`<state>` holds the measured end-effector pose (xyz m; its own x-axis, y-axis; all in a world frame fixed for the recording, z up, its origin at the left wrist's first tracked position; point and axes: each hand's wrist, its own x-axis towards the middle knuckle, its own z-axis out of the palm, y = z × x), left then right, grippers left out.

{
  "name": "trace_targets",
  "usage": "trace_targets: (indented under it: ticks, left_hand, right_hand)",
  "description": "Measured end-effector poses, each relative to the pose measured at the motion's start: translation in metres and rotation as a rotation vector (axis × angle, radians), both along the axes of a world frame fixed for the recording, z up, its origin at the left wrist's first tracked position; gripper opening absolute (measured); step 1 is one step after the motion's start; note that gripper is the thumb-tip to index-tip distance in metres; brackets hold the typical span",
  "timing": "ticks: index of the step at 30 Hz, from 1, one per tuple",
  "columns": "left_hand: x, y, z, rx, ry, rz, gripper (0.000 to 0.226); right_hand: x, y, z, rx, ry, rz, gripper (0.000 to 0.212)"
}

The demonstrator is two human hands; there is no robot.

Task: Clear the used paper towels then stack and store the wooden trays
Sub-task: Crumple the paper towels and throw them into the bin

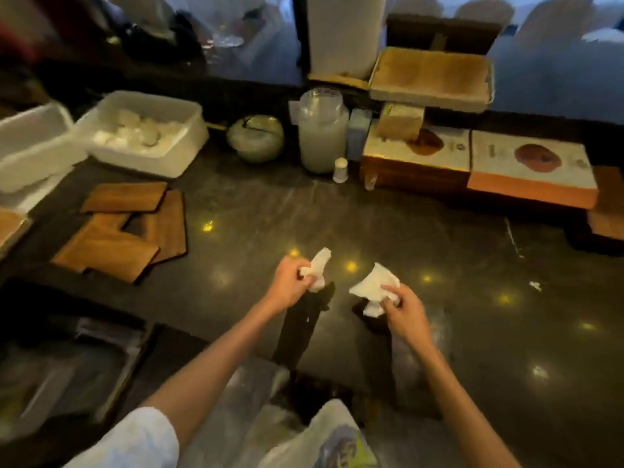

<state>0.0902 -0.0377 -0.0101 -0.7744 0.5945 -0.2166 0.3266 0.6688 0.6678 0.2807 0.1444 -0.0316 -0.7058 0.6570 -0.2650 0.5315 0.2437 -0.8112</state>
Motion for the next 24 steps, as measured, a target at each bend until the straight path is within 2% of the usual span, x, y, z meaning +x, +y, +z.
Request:
trace_targets:
  ticks: [4,8,10,14,16,19,24]
  left_hand:
    - [0.042,-0.033,0.008,0.058,-0.070,0.134,0.030]
    - [0.062,-0.048,0.016,0.042,-0.094,0.172,0.024]
    - [0.077,-0.055,0.020,0.098,-0.221,0.175,0.017]
    - [0.116,-0.076,0.022,0.351,-0.495,0.128,0.025]
    - [0.136,-0.091,0.021,0.410,-0.561,0.111,0.031]
    - [0.165,-0.121,0.015,0.427,-0.608,0.071,0.025]
    - [0.211,-0.181,0.008,0.423,-0.530,0.021,0.044]
  right_hand:
    - [0.015,-0.027,0.020,-0.006,0.097,0.048,0.018]
    - [0.041,-0.046,0.037,-0.047,0.118,0.054,0.013]
    - [0.062,-0.057,0.046,-0.098,0.105,0.028,0.016]
    - [0.105,-0.081,0.050,-0.155,0.137,-0.039,0.013]
    - [0.126,-0.098,0.053,-0.184,0.166,-0.074,0.015]
    - [0.159,-0.137,0.053,-0.290,0.184,-0.102,0.028]
    - [0.208,-0.214,0.043,-0.384,0.265,-0.250,0.029]
